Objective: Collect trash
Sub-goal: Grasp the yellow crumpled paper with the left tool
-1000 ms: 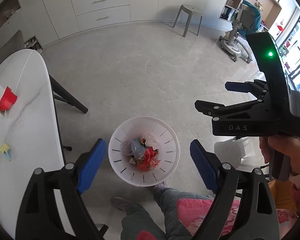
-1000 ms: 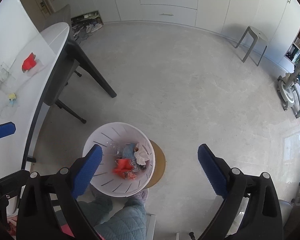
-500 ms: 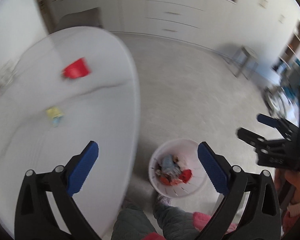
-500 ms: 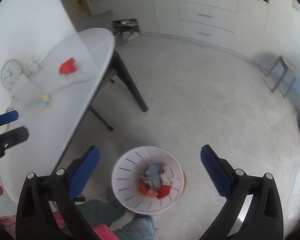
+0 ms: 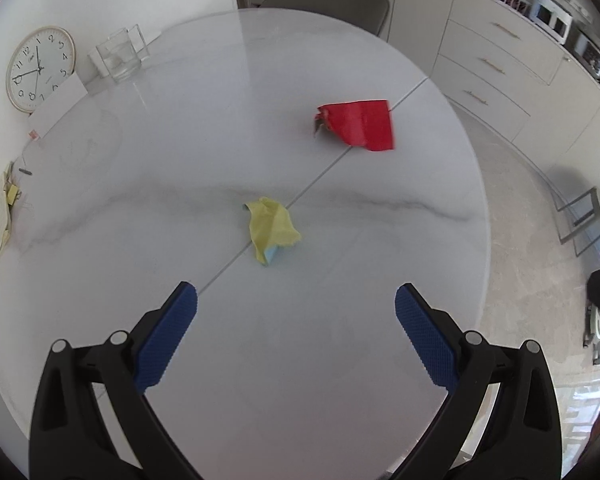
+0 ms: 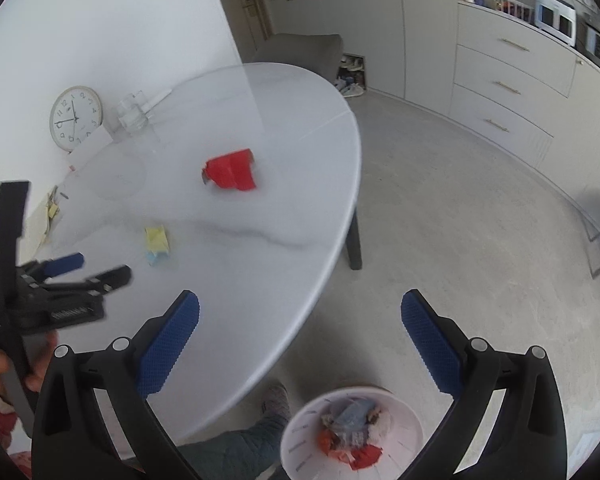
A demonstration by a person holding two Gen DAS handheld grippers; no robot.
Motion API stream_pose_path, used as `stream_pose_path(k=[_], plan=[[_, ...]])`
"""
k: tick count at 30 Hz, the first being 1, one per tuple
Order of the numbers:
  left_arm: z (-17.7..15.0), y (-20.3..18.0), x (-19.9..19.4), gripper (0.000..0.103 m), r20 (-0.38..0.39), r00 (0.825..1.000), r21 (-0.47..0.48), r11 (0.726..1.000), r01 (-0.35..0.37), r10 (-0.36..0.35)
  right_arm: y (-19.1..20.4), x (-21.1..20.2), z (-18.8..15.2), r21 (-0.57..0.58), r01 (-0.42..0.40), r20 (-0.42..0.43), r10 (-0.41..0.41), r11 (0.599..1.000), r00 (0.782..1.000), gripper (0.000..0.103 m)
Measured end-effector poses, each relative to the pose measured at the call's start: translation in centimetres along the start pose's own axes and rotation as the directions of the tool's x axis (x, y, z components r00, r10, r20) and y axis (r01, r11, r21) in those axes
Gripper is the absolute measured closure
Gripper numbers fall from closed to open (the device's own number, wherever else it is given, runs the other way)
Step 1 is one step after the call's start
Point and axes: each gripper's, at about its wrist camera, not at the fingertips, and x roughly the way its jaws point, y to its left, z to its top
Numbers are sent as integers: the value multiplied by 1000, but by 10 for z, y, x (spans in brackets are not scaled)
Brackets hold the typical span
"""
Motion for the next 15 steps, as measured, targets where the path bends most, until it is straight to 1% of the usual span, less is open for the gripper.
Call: stream_pose_path(k=[2, 4, 6, 8, 10, 12, 13, 14, 15], plan=[[9, 0, 16, 8, -19, 1000, -2, 1000, -9, 9, 12, 18, 18, -2, -9, -8, 9, 1000, 1000, 3], [22, 1, 33, 11, -34, 999, -7, 1000, -12, 12, 20, 29, 30, -3, -9, -13, 9, 1000, 1000, 3], [33, 4, 49, 19, -59, 998, -12, 1000, -5, 4, 28, 44, 44, -4, -10, -26, 10, 1000, 1000, 3], [42, 7, 66, 24, -84, 996, -18, 1000, 3, -5, 32, 54, 53, -4, -11, -36, 11, 1000, 999, 3], [44, 7, 78, 29, -108, 994, -22, 1000, 2, -4, 36, 66, 62, -8, -9, -48, 9, 1000, 999, 3], [44, 7, 89, 38, -131, 991, -28, 1000, 8, -12, 40, 76, 71, -10, -10, -56, 9, 1000, 998, 3], [43, 8, 91, 41, -141, 990, -32, 999, 11, -15, 42, 81, 75, -13, -11, -61, 10, 1000, 998, 3], [42, 9, 94, 48, -149, 989, -39, 999, 14, -20, 45, 87, 79, -19, -11, -67, 9, 1000, 998, 3], [41, 11, 96, 50, -145, 989, -55, 998, 29, -37, 47, 92, 82, -24, -10, -71, 8, 1000, 997, 3]])
